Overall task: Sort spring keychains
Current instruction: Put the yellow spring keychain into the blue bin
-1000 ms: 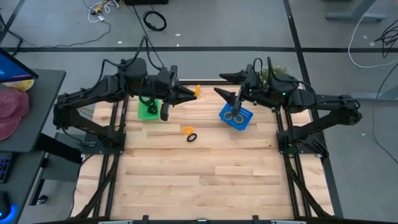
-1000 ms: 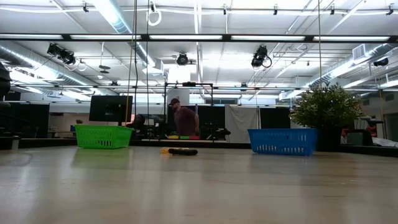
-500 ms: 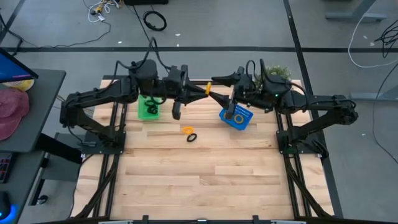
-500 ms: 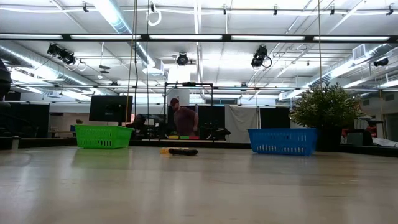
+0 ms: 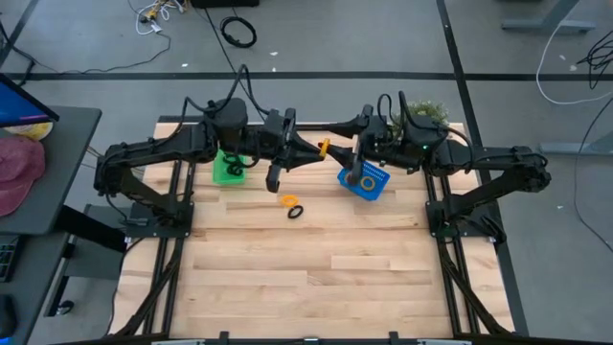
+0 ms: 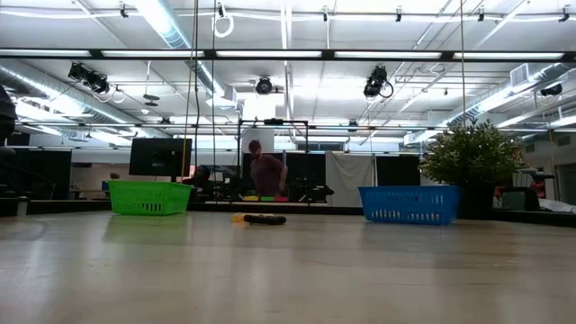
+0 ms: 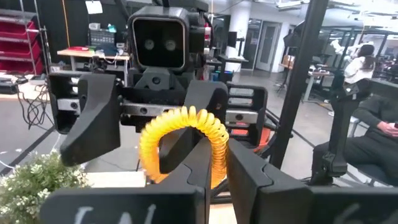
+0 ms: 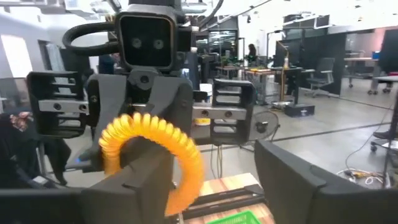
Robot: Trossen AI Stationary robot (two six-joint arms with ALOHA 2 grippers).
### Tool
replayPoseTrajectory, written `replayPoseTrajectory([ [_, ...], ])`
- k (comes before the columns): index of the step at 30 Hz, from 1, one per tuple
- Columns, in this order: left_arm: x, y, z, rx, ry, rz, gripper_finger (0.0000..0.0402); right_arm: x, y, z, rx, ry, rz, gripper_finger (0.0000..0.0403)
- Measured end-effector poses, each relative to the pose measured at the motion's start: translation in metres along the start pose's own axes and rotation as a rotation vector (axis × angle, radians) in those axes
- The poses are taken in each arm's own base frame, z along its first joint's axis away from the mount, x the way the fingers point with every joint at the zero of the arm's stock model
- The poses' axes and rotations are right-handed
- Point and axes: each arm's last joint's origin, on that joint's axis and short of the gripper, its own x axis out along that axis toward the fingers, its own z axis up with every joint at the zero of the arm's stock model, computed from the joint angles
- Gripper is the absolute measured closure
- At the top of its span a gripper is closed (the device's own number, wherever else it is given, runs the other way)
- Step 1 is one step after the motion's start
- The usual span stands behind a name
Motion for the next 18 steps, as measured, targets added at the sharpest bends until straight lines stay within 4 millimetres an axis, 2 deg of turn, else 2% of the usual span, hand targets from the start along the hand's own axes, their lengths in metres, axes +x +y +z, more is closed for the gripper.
replayPoseTrajectory([
  [13, 0.0026, 0.0010, -0.0018, -0.005, 0.002, -0.002, 0.0360, 0.0000, 0.0004, 0.0000, -0.001, 0.000, 0.009, 0.0346],
  [18, 0.0026, 0.0024, -0.0046, 0.020, 0.027, 0.040, 0.0345, 0.0000, 0.0004, 0.0000, -0.001, 0.000, 0.007, 0.0376],
])
